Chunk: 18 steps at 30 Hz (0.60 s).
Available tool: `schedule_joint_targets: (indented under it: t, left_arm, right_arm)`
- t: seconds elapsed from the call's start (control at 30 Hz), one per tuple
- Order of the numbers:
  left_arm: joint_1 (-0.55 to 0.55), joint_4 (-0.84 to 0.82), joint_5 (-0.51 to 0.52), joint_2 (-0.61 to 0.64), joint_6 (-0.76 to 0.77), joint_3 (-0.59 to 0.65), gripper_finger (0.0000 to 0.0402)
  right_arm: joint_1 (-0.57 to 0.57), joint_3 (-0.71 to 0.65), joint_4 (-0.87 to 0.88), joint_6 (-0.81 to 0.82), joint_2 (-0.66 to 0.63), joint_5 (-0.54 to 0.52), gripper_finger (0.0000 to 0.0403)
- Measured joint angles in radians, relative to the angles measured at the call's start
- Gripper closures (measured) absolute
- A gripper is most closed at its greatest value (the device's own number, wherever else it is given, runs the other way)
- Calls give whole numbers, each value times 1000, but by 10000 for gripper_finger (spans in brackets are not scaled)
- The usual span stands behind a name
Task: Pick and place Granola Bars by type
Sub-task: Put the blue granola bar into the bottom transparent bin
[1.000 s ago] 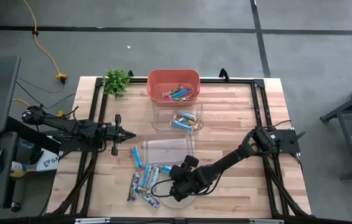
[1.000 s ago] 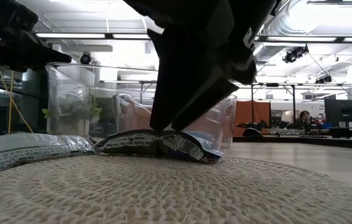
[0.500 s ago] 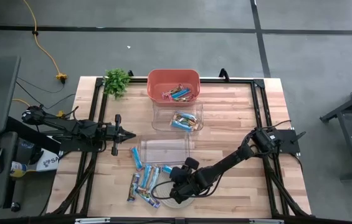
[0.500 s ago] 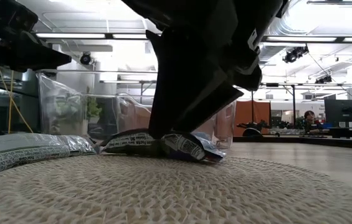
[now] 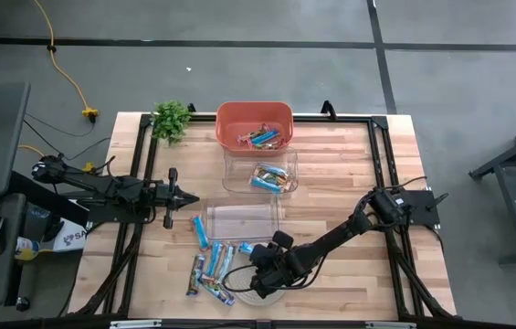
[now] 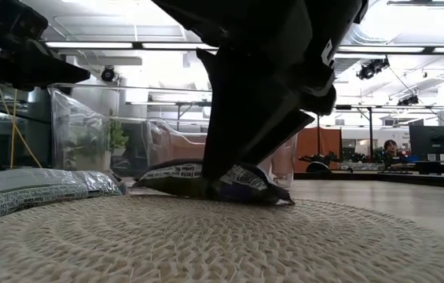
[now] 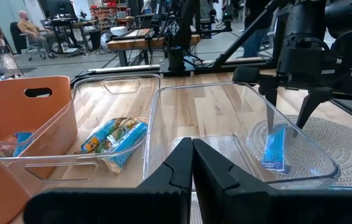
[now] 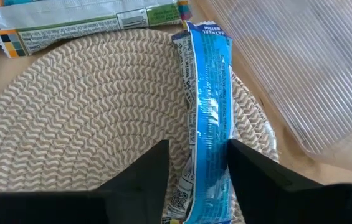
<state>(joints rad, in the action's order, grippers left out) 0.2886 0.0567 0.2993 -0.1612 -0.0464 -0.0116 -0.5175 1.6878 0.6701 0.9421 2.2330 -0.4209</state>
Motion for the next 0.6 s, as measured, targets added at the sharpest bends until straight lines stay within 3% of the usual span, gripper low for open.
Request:
schedule_joint_targets:
  t: [0.3, 0.6]
  left_arm:
    - [0, 0, 0, 0, 0, 0, 394]
    - [0, 0, 0, 0, 0, 0, 394]
  right_arm:
    - [0, 1, 4, -8, 0, 40, 335]
    - [0, -1, -4, -7, -30, 148, 378]
